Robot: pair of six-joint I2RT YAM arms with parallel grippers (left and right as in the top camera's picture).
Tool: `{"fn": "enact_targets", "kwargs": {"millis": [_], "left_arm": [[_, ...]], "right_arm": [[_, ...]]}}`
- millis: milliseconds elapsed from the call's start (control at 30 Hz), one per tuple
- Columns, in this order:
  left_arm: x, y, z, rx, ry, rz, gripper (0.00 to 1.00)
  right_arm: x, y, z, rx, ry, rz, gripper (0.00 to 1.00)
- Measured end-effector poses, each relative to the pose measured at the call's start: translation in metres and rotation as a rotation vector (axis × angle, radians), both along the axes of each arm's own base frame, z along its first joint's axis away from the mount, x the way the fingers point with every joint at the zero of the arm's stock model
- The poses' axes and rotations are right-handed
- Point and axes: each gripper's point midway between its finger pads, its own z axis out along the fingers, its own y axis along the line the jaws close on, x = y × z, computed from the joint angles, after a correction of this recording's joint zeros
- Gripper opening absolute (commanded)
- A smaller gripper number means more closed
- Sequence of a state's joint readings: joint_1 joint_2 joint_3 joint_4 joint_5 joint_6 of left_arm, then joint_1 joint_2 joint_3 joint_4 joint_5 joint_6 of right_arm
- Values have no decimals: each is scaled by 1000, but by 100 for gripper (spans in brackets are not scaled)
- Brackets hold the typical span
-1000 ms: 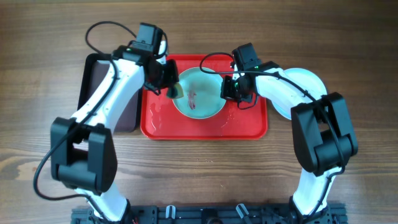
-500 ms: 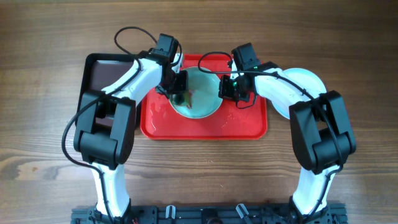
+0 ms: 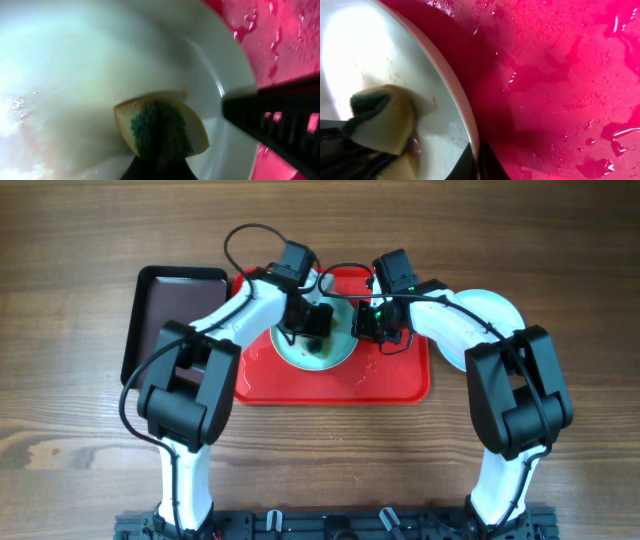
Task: Clean dirty plates on tray and stack at the side
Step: 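Move the sponge with left gripper onto the last blue plate, then scrub the blue plate with the sponge while right gripper holds rim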
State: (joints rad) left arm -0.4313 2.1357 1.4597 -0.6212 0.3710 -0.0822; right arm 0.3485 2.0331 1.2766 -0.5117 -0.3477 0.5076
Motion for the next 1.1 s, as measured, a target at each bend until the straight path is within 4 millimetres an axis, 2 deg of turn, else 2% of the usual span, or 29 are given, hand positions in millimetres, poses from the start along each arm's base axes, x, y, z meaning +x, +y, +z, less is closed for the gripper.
{"fn": "enact_targets", "kwargs": {"millis": [100,233,367,400,433,500,633,833,933,1100], "left_arm": [[6,0,-1,24,-2,91,4],[28,13,0,56,-37,257,4],[53,48,0,126,-75,463,4],[57,61,0,149,-74,528,4],[57,65,0,162,-70,549,4],[52,72,-1,196,-49,576,4],[31,87,-2,266,40,595,4],[-9,89,-4,273,218,509,4],[-24,80,-3,234,279,432,4],[-47,47,-1,67,371,256,4]], "right_arm": [[0,0,0,0,0,0,4],[0,0,0,0,0,0,4],[0,0,0,0,0,0,4],[1,0,0,1,-4,0,5],[2,1,0,4,-9,1,4],[2,3,-1,9,-9,4,4],[1,6,0,16,-10,18,4],[-2,6,-1,14,-5,35,4],[-2,6,-1,13,-6,39,4],[-3,6,-1,12,-8,44,4]]}}
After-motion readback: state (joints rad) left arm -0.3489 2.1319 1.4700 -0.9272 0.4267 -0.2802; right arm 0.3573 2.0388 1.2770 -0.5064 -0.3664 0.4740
